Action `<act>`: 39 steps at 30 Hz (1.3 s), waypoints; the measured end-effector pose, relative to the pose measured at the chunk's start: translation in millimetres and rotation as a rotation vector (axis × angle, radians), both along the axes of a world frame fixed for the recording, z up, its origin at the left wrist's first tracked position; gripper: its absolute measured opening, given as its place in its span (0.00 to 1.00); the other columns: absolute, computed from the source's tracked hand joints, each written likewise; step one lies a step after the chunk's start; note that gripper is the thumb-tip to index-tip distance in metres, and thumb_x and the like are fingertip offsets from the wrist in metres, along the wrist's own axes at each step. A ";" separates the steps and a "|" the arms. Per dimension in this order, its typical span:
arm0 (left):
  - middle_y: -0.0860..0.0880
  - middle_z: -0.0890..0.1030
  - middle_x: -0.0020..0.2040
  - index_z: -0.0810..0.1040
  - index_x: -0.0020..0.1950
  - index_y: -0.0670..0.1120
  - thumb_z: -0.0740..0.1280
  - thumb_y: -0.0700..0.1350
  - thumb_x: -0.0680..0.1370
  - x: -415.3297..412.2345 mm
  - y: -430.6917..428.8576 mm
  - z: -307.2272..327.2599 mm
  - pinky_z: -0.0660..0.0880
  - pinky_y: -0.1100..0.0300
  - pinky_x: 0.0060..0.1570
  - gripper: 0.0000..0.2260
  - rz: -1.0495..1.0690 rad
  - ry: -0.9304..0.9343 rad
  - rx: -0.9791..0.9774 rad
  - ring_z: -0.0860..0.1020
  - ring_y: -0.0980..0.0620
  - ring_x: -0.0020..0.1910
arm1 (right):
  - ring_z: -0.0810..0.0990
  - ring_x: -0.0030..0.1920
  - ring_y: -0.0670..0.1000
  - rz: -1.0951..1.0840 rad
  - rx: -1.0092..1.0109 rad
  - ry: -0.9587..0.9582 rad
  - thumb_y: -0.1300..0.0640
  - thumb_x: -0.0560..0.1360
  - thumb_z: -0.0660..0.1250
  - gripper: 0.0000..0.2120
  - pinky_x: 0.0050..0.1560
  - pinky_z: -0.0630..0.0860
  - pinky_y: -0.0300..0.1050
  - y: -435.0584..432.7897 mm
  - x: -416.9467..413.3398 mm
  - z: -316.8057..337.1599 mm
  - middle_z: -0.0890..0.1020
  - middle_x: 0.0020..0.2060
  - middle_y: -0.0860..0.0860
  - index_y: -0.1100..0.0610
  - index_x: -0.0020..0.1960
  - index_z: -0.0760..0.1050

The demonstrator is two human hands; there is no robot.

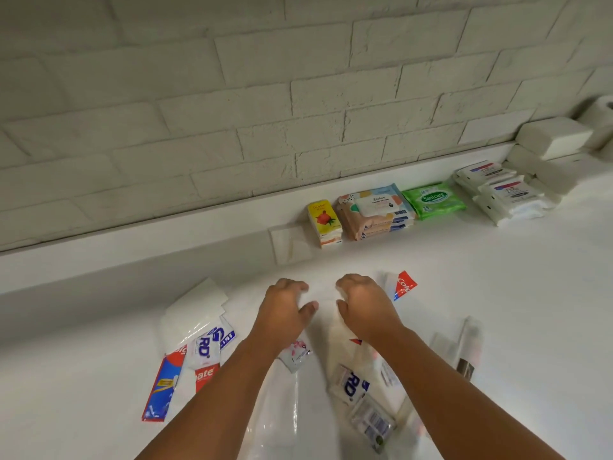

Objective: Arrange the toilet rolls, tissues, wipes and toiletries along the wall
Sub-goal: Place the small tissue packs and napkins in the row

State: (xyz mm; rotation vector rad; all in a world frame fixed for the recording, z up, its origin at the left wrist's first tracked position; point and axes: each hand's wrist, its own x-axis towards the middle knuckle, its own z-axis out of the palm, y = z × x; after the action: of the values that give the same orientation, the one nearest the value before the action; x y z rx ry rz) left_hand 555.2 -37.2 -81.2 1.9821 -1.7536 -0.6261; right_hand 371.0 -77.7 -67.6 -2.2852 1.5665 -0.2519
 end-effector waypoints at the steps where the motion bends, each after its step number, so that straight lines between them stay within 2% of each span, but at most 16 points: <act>1: 0.51 0.75 0.65 0.76 0.68 0.51 0.69 0.55 0.77 -5.8 6.4 -0.5 0.70 0.58 0.61 0.20 -0.015 -0.023 0.014 0.71 0.50 0.64 | 0.70 0.68 0.50 -0.016 -0.013 0.010 0.50 0.79 0.64 0.21 0.68 0.68 0.43 6.7 -5.0 1.4 0.74 0.68 0.49 0.53 0.71 0.71; 4: 0.52 0.72 0.69 0.72 0.72 0.51 0.70 0.57 0.76 -17.2 16.2 -3.6 0.67 0.59 0.63 0.26 -0.073 -0.089 0.047 0.68 0.50 0.66 | 0.68 0.69 0.51 -0.031 -0.007 0.052 0.46 0.77 0.66 0.25 0.69 0.67 0.45 21.2 -16.9 2.8 0.73 0.68 0.49 0.54 0.71 0.69; 9: 0.55 0.67 0.75 0.64 0.77 0.53 0.71 0.59 0.75 -29.2 14.8 -0.3 0.67 0.51 0.68 0.33 -0.191 -0.167 0.094 0.64 0.48 0.70 | 0.68 0.68 0.53 0.015 0.004 0.110 0.45 0.74 0.69 0.29 0.69 0.69 0.49 31.0 -31.0 -2.3 0.73 0.68 0.50 0.54 0.71 0.68; 14: 0.55 0.65 0.76 0.62 0.78 0.54 0.72 0.57 0.75 -37.7 5.8 7.6 0.67 0.50 0.68 0.35 -0.294 -0.228 0.144 0.65 0.48 0.70 | 0.66 0.67 0.54 0.087 -0.025 0.156 0.43 0.74 0.69 0.31 0.67 0.68 0.49 29.0 -34.7 0.3 0.72 0.68 0.50 0.53 0.73 0.66; 16: 0.53 0.68 0.74 0.62 0.78 0.54 0.73 0.55 0.74 -41.3 2.6 13.0 0.67 0.50 0.67 0.35 -0.320 -0.258 0.169 0.66 0.48 0.69 | 0.67 0.65 0.54 0.100 -0.023 0.150 0.43 0.72 0.70 0.31 0.65 0.68 0.49 27.1 -35.9 1.8 0.73 0.66 0.50 0.52 0.72 0.67; 18: 0.52 0.73 0.68 0.66 0.76 0.55 0.73 0.55 0.74 -45.1 0.6 17.2 0.68 0.51 0.63 0.32 -0.331 -0.299 0.198 0.69 0.48 0.65 | 0.67 0.64 0.53 0.106 -0.012 0.144 0.43 0.71 0.71 0.31 0.64 0.69 0.48 26.3 -36.3 2.8 0.73 0.63 0.51 0.52 0.71 0.68; 20: 0.52 0.78 0.61 0.74 0.69 0.56 0.73 0.53 0.74 -46.7 0.9 18.7 0.70 0.52 0.59 0.24 -0.303 -0.280 0.209 0.72 0.49 0.59 | 0.68 0.62 0.53 0.111 0.006 0.124 0.44 0.71 0.72 0.29 0.63 0.69 0.47 25.4 -36.0 4.5 0.74 0.61 0.51 0.51 0.69 0.70; 23: 0.54 0.83 0.50 0.82 0.54 0.54 0.74 0.49 0.73 -45.9 6.7 21.3 0.76 0.53 0.51 0.11 -0.202 -0.058 0.194 0.78 0.51 0.49 | 0.71 0.58 0.51 0.105 0.014 0.056 0.46 0.70 0.74 0.22 0.60 0.70 0.45 23.2 -36.6 6.5 0.76 0.56 0.50 0.50 0.62 0.76; 26: 0.56 0.81 0.40 0.82 0.45 0.54 0.76 0.46 0.72 -43.7 10.4 30.0 0.75 0.59 0.43 0.06 -0.069 0.176 0.116 0.77 0.57 0.40 | 0.72 0.54 0.50 0.066 0.026 -0.045 0.47 0.71 0.74 0.17 0.55 0.72 0.43 16.6 -40.4 14.1 0.77 0.51 0.49 0.52 0.57 0.76; 28: 0.51 0.78 0.36 0.81 0.40 0.56 0.78 0.46 0.71 -41.4 10.6 39.2 0.71 0.61 0.40 0.07 0.025 0.329 0.065 0.74 0.56 0.36 | 0.71 0.52 0.49 0.042 0.041 -0.106 0.48 0.73 0.72 0.16 0.51 0.70 0.42 10.1 -41.9 22.8 0.77 0.50 0.49 0.53 0.56 0.75; 30: 0.46 0.81 0.39 0.83 0.40 0.56 0.78 0.46 0.71 -38.9 9.8 49.2 0.71 0.60 0.41 0.06 0.096 0.461 0.015 0.74 0.55 0.37 | 0.72 0.51 0.49 0.032 0.074 -0.172 0.48 0.74 0.71 0.15 0.50 0.70 0.42 3.8 -40.9 29.6 0.76 0.48 0.48 0.54 0.56 0.75; 32: 0.50 0.82 0.38 0.84 0.42 0.56 0.77 0.47 0.72 -37.2 9.1 59.0 0.72 0.62 0.40 0.05 0.158 0.516 -0.053 0.74 0.58 0.35 | 0.74 0.50 0.49 0.015 0.105 -0.238 0.49 0.75 0.69 0.13 0.51 0.74 0.43 -1.7 -38.7 35.2 0.75 0.47 0.47 0.54 0.56 0.74; 35: 0.61 0.80 0.34 0.83 0.43 0.56 0.76 0.45 0.74 -37.6 9.1 74.1 0.69 0.68 0.35 0.05 0.220 0.483 -0.208 0.72 0.61 0.32 | 0.76 0.52 0.48 -0.048 0.132 -0.307 0.48 0.78 0.65 0.13 0.52 0.80 0.46 -10.1 -36.4 41.0 0.74 0.50 0.46 0.53 0.60 0.74; 37: 0.61 0.81 0.38 0.84 0.44 0.53 0.75 0.43 0.74 -37.6 9.9 80.8 0.69 0.71 0.38 0.05 0.201 0.373 -0.340 0.76 0.60 0.36 | 0.77 0.54 0.49 -0.119 0.207 -0.381 0.47 0.79 0.63 0.14 0.54 0.81 0.48 -16.6 -35.3 42.5 0.74 0.52 0.45 0.52 0.62 0.74; 39: 0.59 0.81 0.42 0.84 0.45 0.49 0.75 0.38 0.74 -36.7 11.8 81.3 0.72 0.70 0.42 0.06 0.127 0.254 -0.479 0.78 0.58 0.41 | 0.79 0.53 0.50 -0.209 0.368 -0.520 0.46 0.80 0.62 0.15 0.56 0.81 0.52 -21.7 -32.3 43.5 0.78 0.53 0.48 0.54 0.60 0.76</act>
State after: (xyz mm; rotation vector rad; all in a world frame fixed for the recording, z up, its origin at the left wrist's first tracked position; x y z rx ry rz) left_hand 518.6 -25.4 0.1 1.5908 -1.4469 -0.3532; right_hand 338.6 -99.5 -24.1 -1.6121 1.4277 -0.5168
